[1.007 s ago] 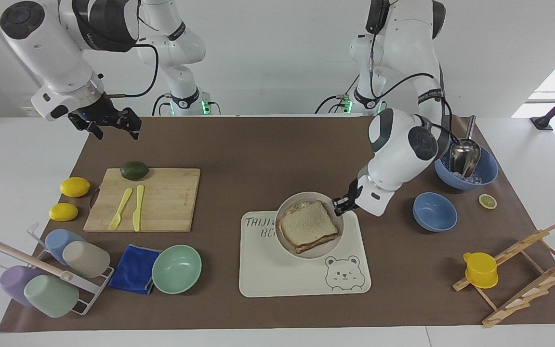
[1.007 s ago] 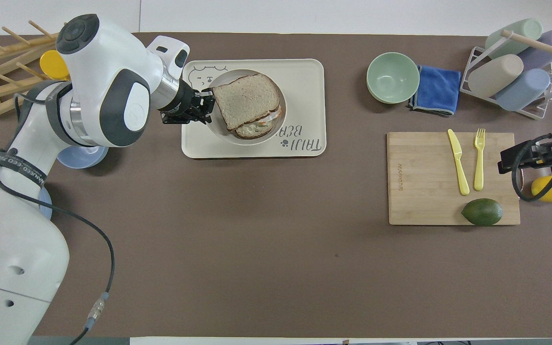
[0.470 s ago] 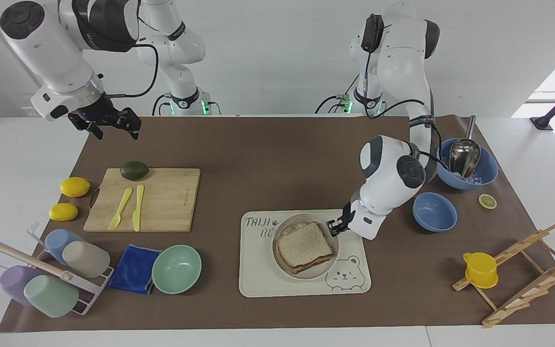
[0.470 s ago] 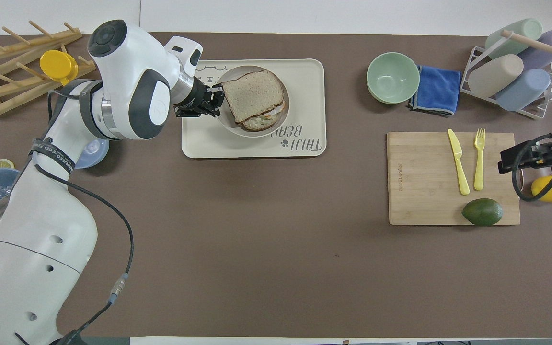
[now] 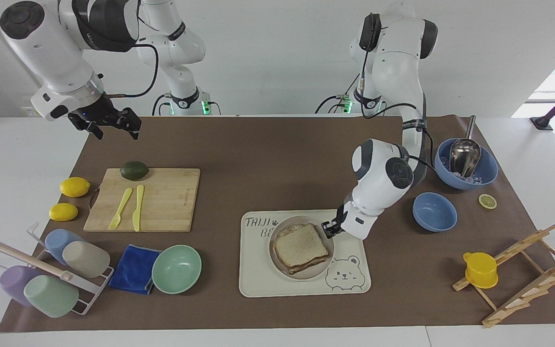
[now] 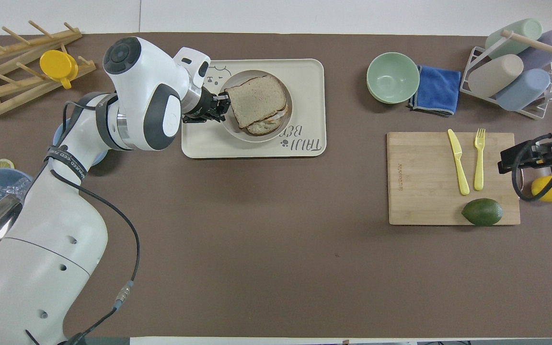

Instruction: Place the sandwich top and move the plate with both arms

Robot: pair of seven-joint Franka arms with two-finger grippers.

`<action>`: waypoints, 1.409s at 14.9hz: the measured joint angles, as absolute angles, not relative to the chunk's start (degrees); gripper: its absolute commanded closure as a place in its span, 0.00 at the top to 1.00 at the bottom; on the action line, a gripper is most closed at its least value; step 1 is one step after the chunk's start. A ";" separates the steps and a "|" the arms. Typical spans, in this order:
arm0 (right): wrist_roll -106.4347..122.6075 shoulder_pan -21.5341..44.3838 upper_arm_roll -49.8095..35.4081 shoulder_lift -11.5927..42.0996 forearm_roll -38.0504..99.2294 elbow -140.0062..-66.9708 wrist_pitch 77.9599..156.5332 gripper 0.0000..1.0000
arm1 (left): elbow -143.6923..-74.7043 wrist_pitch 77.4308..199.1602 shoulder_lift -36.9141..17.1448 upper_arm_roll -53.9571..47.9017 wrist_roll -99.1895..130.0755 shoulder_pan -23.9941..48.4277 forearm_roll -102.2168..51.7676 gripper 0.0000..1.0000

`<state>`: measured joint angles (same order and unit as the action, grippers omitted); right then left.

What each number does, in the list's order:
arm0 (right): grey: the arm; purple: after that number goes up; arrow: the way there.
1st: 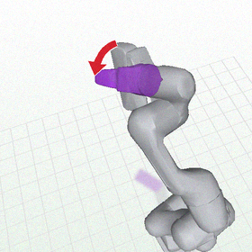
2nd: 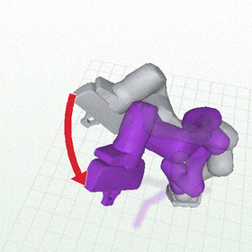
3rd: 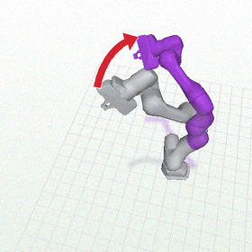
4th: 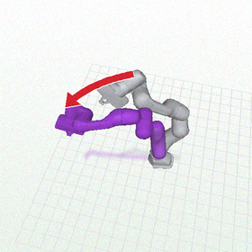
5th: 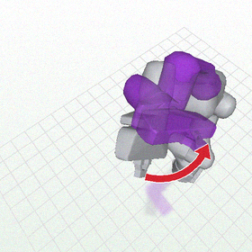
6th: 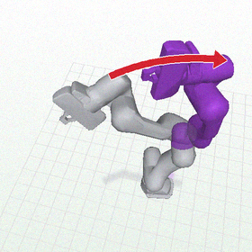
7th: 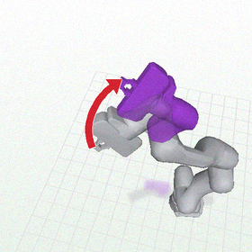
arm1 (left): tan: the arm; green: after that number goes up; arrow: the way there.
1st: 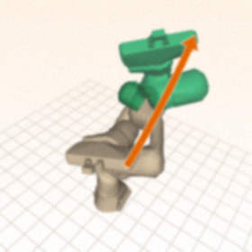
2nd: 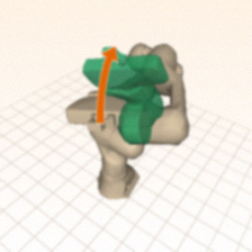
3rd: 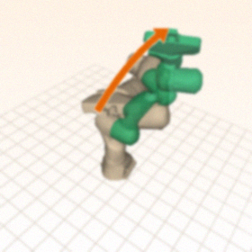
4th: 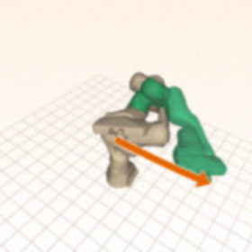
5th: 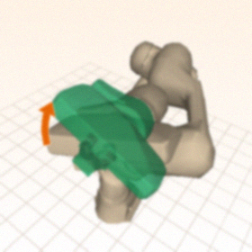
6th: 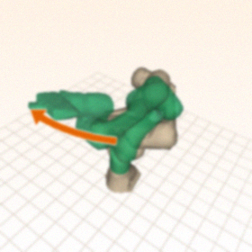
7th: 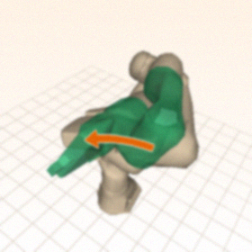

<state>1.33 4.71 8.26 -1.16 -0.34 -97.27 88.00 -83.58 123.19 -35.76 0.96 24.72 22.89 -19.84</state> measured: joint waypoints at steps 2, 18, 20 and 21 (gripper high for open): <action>1.33 4.71 8.26 -1.16 -0.34 -97.27 88.00 1.00 | -84.28 123.27 -35.22 1.05 23.76 22.89 -19.84 0.36; 1.33 4.71 8.26 -1.16 -0.34 -97.27 88.00 1.00 | -85.12 111.40 -23.06 10.29 18.36 21.29 -11.61 1.00; 1.33 4.71 8.26 -1.16 -0.34 -97.27 88.00 1.00 | -85.14 105.57 -18.95 10.84 16.61 20.52 -7.42 1.00; 1.33 4.71 8.26 -1.16 -0.34 -97.27 88.00 1.00 | -85.17 102.87 -17.07 10.91 15.18 20.14 -6.20 1.00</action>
